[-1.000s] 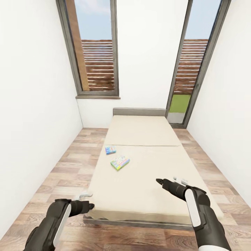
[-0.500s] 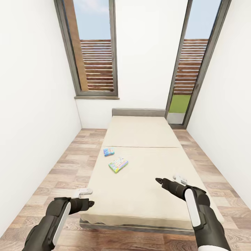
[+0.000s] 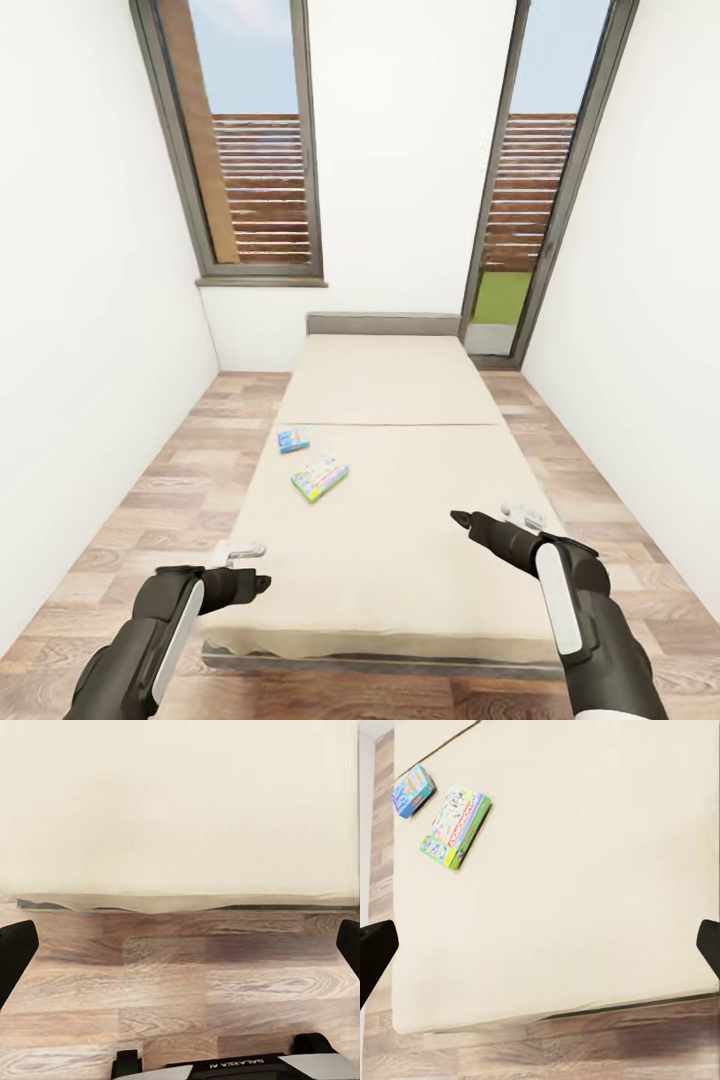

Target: Put all the toys in the child's room - the three board games (two on the bed and one on the table), the two jigsaw puzzles on the table, and the tennis ball on the table - inside the toy box on the table in the child's room.

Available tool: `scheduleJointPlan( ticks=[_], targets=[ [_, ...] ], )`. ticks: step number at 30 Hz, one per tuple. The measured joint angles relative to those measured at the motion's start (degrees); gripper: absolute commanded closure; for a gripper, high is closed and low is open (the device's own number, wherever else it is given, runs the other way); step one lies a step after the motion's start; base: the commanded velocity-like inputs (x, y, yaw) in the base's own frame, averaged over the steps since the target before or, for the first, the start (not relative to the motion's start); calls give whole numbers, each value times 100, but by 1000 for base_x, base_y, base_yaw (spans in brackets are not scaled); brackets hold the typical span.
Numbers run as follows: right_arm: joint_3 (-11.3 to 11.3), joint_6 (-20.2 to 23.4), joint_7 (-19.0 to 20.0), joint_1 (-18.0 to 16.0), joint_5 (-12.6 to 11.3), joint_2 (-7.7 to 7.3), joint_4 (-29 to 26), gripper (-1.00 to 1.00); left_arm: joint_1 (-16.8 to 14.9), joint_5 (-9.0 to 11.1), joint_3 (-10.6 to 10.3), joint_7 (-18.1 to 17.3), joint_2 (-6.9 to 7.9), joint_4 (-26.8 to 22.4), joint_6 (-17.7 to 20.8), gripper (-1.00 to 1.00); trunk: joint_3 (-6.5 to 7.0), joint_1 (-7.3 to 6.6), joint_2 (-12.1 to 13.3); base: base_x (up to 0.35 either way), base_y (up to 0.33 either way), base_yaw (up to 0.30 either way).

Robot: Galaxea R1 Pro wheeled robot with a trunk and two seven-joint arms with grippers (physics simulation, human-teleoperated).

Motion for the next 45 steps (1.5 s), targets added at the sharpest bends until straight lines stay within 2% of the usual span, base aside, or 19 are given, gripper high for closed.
scheduleJointPlan(
  ticks=[9,17,26,45],
  targets=[
    [9,29,-3,-14,2,0,-375,-100,0,0,0,0,-2,4,-44,-100,3,-1,0,30,-16,-18],
    [23,27,-13,-17,14,32,-408,-100,0,1,24,-1,27,-20,-21,-100,3,-1,0,141,-87,-1],
    [31,28,-12,-17,9,28,-420,-100,1,-1,228,6,39,-30,-25,-100,3,-2,0,77,-12,0],
    [48,33,-12,-17,8,79,-423,-100,1,1,247,32,28,-31,-24,-100,3,0,0,133,0,0]
  ],
)
